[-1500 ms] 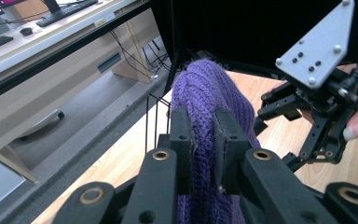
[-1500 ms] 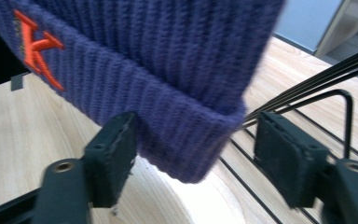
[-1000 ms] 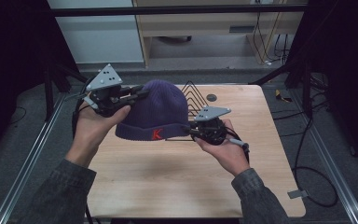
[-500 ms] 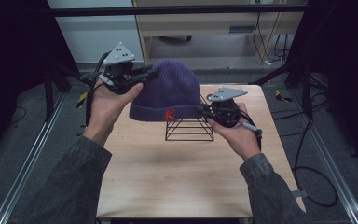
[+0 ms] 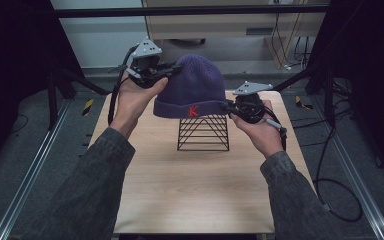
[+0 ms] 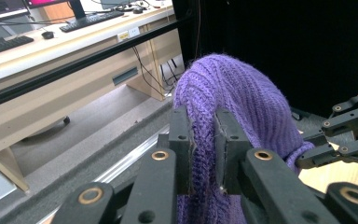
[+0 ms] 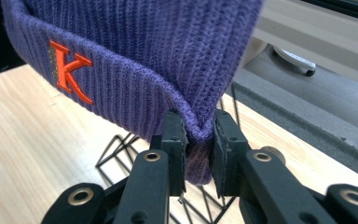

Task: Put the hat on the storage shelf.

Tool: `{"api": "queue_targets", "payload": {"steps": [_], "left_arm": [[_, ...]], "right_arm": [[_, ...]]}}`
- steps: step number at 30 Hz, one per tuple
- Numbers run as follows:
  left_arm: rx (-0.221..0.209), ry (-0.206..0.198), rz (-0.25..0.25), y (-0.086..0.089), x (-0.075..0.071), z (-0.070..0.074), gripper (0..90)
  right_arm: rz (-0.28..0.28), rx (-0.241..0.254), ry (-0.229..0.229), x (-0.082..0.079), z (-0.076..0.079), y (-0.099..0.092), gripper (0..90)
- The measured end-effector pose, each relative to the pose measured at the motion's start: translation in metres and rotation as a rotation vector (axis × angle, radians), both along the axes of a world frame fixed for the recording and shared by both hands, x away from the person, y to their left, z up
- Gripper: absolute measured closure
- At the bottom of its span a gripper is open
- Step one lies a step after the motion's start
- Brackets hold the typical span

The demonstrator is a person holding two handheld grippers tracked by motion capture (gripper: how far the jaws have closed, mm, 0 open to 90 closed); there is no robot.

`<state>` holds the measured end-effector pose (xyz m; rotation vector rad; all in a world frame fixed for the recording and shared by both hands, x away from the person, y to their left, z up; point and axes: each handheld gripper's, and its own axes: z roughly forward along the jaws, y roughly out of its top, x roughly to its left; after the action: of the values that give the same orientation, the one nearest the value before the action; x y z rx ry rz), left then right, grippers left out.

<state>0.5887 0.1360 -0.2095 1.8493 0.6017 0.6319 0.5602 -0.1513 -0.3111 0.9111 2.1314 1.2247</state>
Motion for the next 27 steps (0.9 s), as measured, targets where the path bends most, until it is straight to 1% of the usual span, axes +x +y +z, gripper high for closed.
{"api": "queue_targets", "payload": {"steps": [2,4,6,9,10,15,17,19,21,25,27], "left_arm": [[0.002,-0.002,0.001,-0.004,0.005,0.003,78.9],[0.002,-0.013,-0.005,-0.010,0.009,0.005,78.9],[0.004,-0.014,-0.006,-0.011,0.010,0.005,78.8],[0.020,-0.005,-0.009,-0.017,0.016,0.002,78.8],[0.015,-0.002,-0.009,-0.019,0.017,0.001,78.8],[0.016,0.007,-0.015,-0.023,0.017,-0.004,78.7],[0.029,0.007,-0.014,-0.025,0.018,-0.005,78.7],[0.045,0.007,-0.020,-0.026,0.018,-0.004,78.6],[0.062,0.002,-0.028,-0.030,0.018,-0.004,78.5],[0.065,0.006,-0.027,-0.032,0.020,-0.006,78.5],[0.062,0.011,-0.022,-0.033,0.023,-0.008,78.5]], "right_arm": [[-0.015,0.014,-0.005,0.004,0.002,-0.005,77.4],[-0.031,0.023,-0.005,0.006,0.004,-0.009,77.5],[-0.032,0.020,-0.009,0.007,0.004,-0.010,77.5],[-0.044,0.016,0.002,0.008,0.002,-0.013,77.5],[-0.046,0.013,0.011,0.008,0.001,-0.014,77.5],[-0.054,0.013,0.013,0.006,-0.003,-0.018,77.5],[-0.060,0.014,0.020,0.006,-0.006,-0.020,77.5],[-0.065,0.029,0.026,0.006,-0.008,-0.021,77.6],[-0.067,0.027,0.032,0.007,-0.011,-0.022,77.5],[-0.076,0.006,0.032,0.008,-0.012,-0.024,77.5],[-0.081,0.011,0.039,0.009,-0.013,-0.024,77.5]]}}
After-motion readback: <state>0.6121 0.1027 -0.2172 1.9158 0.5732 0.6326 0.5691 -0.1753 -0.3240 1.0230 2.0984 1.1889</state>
